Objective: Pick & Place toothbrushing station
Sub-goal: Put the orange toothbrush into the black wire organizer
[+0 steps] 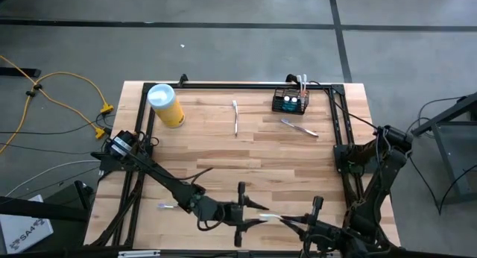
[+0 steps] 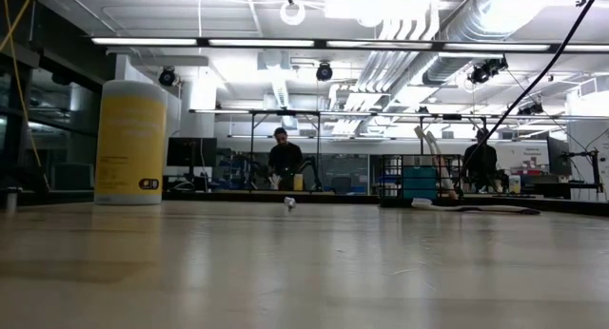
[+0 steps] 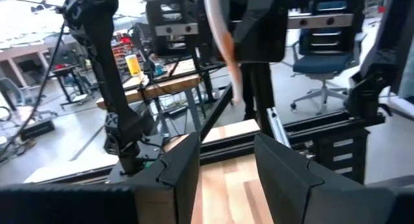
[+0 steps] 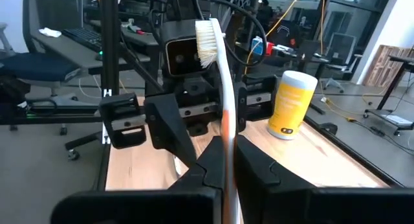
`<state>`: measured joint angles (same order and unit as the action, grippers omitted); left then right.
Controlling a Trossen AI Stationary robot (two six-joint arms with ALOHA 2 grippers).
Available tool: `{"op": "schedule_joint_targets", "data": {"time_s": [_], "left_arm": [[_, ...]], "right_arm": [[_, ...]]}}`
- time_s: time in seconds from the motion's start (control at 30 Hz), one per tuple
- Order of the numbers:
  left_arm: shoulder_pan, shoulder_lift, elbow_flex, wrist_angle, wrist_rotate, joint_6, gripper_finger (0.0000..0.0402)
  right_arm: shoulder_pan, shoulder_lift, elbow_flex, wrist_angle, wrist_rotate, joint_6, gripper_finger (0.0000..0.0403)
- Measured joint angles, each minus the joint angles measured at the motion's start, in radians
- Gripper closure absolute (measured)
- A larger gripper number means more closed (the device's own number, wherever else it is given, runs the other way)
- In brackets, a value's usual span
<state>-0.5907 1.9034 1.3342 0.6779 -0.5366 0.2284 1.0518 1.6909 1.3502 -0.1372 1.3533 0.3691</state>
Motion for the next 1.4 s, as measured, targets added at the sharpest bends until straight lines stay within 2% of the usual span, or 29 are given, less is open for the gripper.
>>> {"op": "schedule_joint_targets", "data": {"time_s": [0.2, 0.33, 0.57, 0.7, 1.2, 1.4], "left_arm": [[0.008, -0.001, 0.0, 0.052, 0.041, -0.018, 0.026], [0.014, -0.001, 0.0, 0.077, 0.06, -0.02, 0.026], [0.026, -0.001, 0.0, 0.091, 0.061, -0.018, 0.026], [0.026, -0.001, 0.0, 0.128, 0.061, 0.007, 0.026], [-0.001, 0.0, 0.0, 0.195, 0.063, 0.071, 0.026], [0.001, 0.0, 0.0, 0.243, 0.116, 0.073, 0.026]], "right_arm": [[-0.026, 0.001, 0.0, 0.035, 0.003, -0.013, 0.0396], [-0.058, 0.002, 0.0, 0.125, -0.015, -0.107, 0.0396], [-0.112, 0.002, 0.0, 0.383, -0.145, -0.38, 0.0396], [-0.133, 0.002, 0.0, 0.473, -0.225, -0.471, 0.0396], [-0.167, 0.002, 0.001, 0.531, -0.335, -0.514, 0.0396], [-0.191, 0.002, 0.001, 0.554, -0.395, -0.535, 0.0396]]}}
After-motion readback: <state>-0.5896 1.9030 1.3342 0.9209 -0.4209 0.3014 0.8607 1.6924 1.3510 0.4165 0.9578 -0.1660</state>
